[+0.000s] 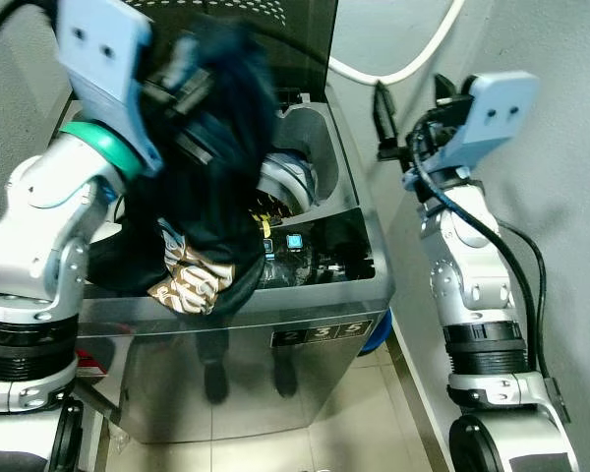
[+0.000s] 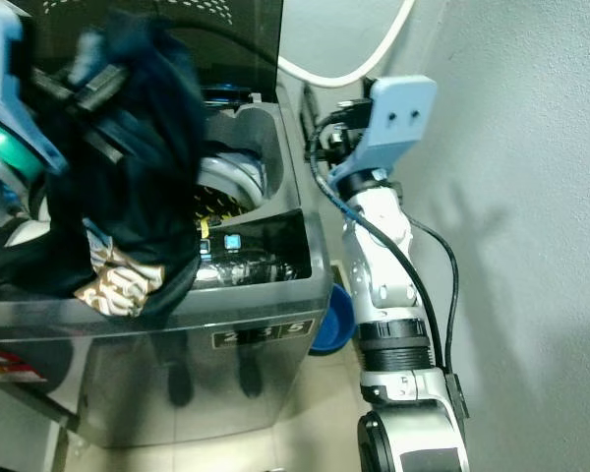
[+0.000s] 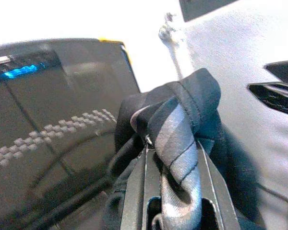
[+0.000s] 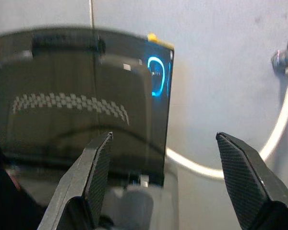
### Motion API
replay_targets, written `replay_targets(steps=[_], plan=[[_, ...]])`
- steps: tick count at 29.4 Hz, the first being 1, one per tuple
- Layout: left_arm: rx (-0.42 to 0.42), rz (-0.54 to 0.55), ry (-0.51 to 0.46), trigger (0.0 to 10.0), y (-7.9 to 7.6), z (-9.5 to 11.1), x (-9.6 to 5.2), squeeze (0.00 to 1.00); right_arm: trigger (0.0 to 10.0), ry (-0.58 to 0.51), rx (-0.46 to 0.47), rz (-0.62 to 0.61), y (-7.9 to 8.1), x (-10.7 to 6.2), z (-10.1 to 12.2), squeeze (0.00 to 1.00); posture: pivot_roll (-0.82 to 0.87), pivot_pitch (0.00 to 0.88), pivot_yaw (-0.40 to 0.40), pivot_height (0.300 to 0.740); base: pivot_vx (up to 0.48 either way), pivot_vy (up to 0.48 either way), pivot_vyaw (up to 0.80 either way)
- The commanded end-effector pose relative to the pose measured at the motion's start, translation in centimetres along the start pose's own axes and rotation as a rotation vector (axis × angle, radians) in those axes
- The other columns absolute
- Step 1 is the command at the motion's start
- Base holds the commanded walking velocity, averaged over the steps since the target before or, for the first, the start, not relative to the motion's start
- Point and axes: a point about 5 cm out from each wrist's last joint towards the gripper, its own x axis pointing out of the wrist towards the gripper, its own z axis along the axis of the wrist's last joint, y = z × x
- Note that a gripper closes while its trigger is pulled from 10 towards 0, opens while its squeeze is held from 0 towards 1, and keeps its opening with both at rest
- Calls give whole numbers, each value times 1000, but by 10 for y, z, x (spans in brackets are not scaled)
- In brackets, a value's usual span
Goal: Clothes washing
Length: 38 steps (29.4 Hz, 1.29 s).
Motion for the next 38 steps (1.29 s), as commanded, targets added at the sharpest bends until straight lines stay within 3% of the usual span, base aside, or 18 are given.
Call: replay_targets(steps=[1, 3, 4, 6, 14, 15, 17, 18, 21, 24, 27, 29, 31, 33, 35, 36, 37, 38], plan=[[57, 104, -51, 10000, 16, 10, 4, 0, 10000, -62, 5, -8, -2, 5, 13, 0, 76, 31, -15, 740, 0, 0, 0], [264, 255, -31, 10000, 44, 9, 13, 0, 10000, -103, 22, 6, 1, 11, 22, 0, 77, 32, -19, 740, 0, 0, 0], [264, 255, -31, 10000, 44, 9, 13, 0, 10000, -103, 22, 6, 1, 11, 22, 0, 77, 32, -19, 740, 0, 0, 0], [404, 279, -21, 10000, 58, 6, 19, 0, 10000, -138, 38, 22, 5, 13, 30, 0, 75, 38, -15, 740, 0, 0, 0], [459, 155, -17, 10000, 54, -5, 47, 0, 10000, -147, 15, 9, 0, 2, 35, 0, 36, 96, 40, 740, 0, 0, 0], [420, 121, 2, 10000, 47, -10, 59, 0, 10000, -107, -8, -7, -5, -3, 27, 0, 28, 114, 48, 740, 0, 0, 0], [378, 101, 14, 10000, 43, -13, 64, 0, 10000, -86, -18, -12, -7, -5, 23, 0, 26, 119, 49, 740, 0, 0, 0], [269, 49, 64, 10000, 38, -21, 69, 0, 10000, -56, -39, -3, -7, -7, 17, 0, 19, 137, 51, 740, 0, 0, 0], [59, -27, 190, 10000, 29, -42, 71, 0, 10000, 43, -108, 87, -3, -11, 2, 0, 13, 155, 52, 740, 0, 0, 0], [54, -30, 228, 10000, 30, -46, 69, 0, 10000, 64, -108, 125, -2, -12, 0, 0, 12, 174, 47, 740, 0, 0, 0], [-60, -41, 341, 10000, 44, -49, 57, 0, 10000, 99, -78, 160, -7, -9, 3, 0, 19, 195, 33, 740, 0, 0, 0], [-60, -41, 341, 10000, 44, -49, 57, 0, 10000, 99, -78, 160, -7, -9, 3, 0, 19, 195, 33, 740, 0, 0, 0], [-208, -41, 386, 10000, 59, -42, 38, 0, 10000, 116, -2, 219, -6, -3, 10, 0, 26, 205, 25, 740, 0, 0, 0], [-256, -47, 401, 10000, 62, -40, 30, 0, 10000, 115, 24, 251, -5, -2, 13, 0, 28, 206, 24, 740, 0, 0, 0], [-277, -102, 468, 10000, 52, -49, 11, 0, 10000, 101, 71, 367, 5, -2, 19, 0, 33, 208, 22, 740, 0, 0, 0], [-277, -102, 468, 10000, 52, -49, 11, 0, 10000, 101, 71, 367, 5, -2, 19, 0, 33, 208, 22, 740, 0, 0, 0], [-289, -141, 515, 10000, 40, -56, -2, 0, 10000, 90, 98, 465, 14, -1, 22, 0, 29, 205, 19, 740, 0, 0, 0], [-295, -146, 526, 10000, 38, -57, -4, 0, 10000, 90, 101, 483, 16, -1, 23, 0, 29, 205, 19, 740, 0, 0, 0]])
